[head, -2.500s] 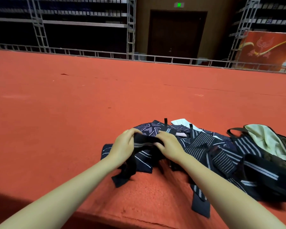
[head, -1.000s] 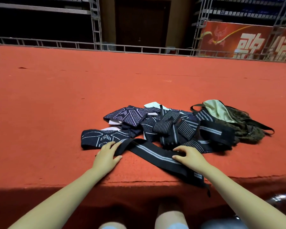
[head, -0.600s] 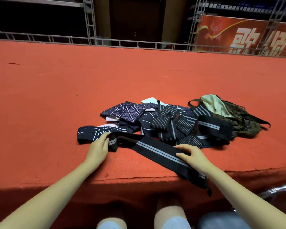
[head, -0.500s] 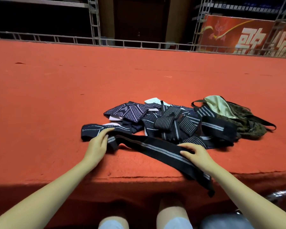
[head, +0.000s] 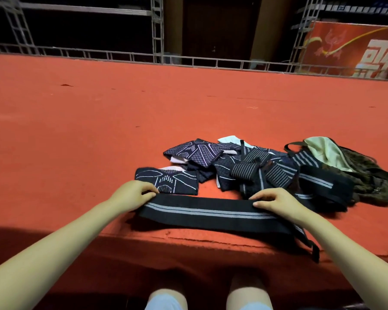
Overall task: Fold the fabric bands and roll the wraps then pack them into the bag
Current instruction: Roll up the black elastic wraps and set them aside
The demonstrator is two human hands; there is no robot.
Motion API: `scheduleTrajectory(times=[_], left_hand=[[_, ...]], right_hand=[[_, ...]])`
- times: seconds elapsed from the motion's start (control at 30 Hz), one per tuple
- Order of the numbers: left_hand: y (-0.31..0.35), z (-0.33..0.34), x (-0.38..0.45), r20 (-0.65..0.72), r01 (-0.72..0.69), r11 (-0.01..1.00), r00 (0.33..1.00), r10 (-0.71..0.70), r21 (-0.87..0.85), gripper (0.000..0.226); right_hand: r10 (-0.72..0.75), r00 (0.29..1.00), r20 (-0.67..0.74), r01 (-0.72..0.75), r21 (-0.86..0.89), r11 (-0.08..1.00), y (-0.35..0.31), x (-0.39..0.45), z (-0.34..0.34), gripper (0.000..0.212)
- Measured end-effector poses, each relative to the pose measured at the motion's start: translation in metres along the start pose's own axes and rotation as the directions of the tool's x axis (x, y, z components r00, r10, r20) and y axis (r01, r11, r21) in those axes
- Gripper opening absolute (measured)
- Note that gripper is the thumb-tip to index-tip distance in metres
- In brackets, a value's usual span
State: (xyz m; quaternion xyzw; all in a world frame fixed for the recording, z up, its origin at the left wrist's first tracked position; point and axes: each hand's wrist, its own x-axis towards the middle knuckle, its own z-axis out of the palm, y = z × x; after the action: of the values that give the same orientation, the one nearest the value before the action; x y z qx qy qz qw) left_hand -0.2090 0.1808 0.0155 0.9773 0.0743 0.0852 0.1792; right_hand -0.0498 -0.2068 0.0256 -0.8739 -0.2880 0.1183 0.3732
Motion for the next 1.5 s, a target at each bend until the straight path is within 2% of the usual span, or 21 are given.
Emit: scheduleTrajectory(times=[0.1, 0.17, 0.23, 0.3, 0.4, 0.5, 0.57, 0.73, 0.9, 1.03, 1.13, 1.2, 1.27, 1.33, 1.4, 1.5], left_hand=[[-0.014, 0.007, -0.005, -0.001, 0.093, 0.965, 0.995, -0.096, 0.246, 0.022], [-0.023, 0.019, -0.01, -0.028, 0.132, 0.936, 0.991, -0.13, 0.326, 0.029], [-0.035, 0.028, -0.013, -0.053, 0.147, 0.954, 0.989, -0.138, 0.261, 0.03], [-0.047, 0.03, -0.018, -0.054, 0.166, 0.977, 0.986, -0.16, 0.135, 0.025], [-0.062, 0.031, -0.024, -0.016, 0.131, 0.99, 0.991, -0.13, 0.057, 0.02], [-0.067, 0.032, -0.025, -0.035, 0.13, 0.991, 0.991, -0.131, -0.021, 0.021], [-0.069, 0.03, -0.023, -0.039, 0.132, 0.991, 0.99, -0.133, -0.016, 0.021], [-0.059, 0.031, -0.017, -0.069, 0.169, 0.985, 0.984, -0.166, 0.041, 0.02], [-0.028, 0.036, -0.009, -0.027, 0.084, 0.987, 0.996, -0.081, 0.138, 0.024], [0.013, 0.048, 0.002, 0.091, -0.026, 0.988, 0.996, 0.012, 0.151, 0.052], [0.06, 0.065, 0.012, 0.124, -0.152, 0.986, 0.982, 0.142, 0.075, 0.071], [0.097, 0.082, 0.017, 0.144, -0.253, 0.967, 0.959, 0.246, 0.029, 0.07], [0.131, 0.102, 0.022, 0.156, -0.337, 0.941, 0.93, 0.332, 0.009, 0.056], [0.158, 0.121, 0.028, 0.144, -0.394, 0.919, 0.909, 0.391, -0.008, 0.051], [0.175, 0.135, 0.033, 0.146, -0.417, 0.909, 0.899, 0.412, 0.0, 0.055], [0.183, 0.151, 0.037, 0.157, -0.421, 0.904, 0.9, 0.407, 0.07, 0.06]], right_hand=[[-0.013, 1.0, -0.004, 0.012, -0.116, 0.993, -0.003, 0.012, 0.017, 0.018], [0.007, 1.0, -0.019, -0.011, -0.219, 0.976, 0.001, 0.014, 0.027, 0.013], [0.036, 0.999, -0.028, -0.042, -0.284, 0.958, 0.011, 0.013, 0.033, 0.017], [0.054, 0.996, -0.074, -0.073, -0.276, 0.958, 0.021, 0.008, 0.036, 0.02], [0.041, 0.987, -0.157, -0.08, -0.247, 0.966, 0.032, 0.0, 0.036, 0.02], [-0.002, 0.995, -0.103, -0.021, -0.221, 0.975, 0.036, -0.008, 0.034, 0.021], [-0.037, 0.997, -0.063, 0.022, -0.225, 0.974, 0.036, -0.012, 0.032, 0.023], [-0.112, 0.989, -0.095, 0.071, -0.361, 0.93, 0.034, -0.016, 0.037, 0.026], [-0.098, 0.991, -0.086, 0.061, -0.354, 0.933, 0.033, -0.018, 0.04, 0.027], [-0.111, 0.992, -0.06, 0.076, -0.416, 0.906, 0.034, -0.023, 0.034, 0.031], [-0.072, 0.993, -0.096, 0.021, -0.447, 0.894, 0.038, -0.035, 0.023, 0.037], [-0.016, 0.994, -0.105, -0.039, -0.495, 0.868, 0.041, -0.042, 0.016, 0.043], [0.064, 0.99, -0.129, -0.123, -0.526, 0.842, 0.045, -0.048, 0.008, 0.047], [0.16, 0.971, -0.18, -0.231, -0.501, 0.834, 0.05, -0.054, 0.001, 0.043], [0.242, 0.944, -0.226, -0.315, -0.39, 0.865, 0.057, -0.056, -0.005, 0.032], [0.331, 0.896, -0.297, -0.336, 0.034, 0.941, 0.064, -0.058, -0.01, 0.02]])
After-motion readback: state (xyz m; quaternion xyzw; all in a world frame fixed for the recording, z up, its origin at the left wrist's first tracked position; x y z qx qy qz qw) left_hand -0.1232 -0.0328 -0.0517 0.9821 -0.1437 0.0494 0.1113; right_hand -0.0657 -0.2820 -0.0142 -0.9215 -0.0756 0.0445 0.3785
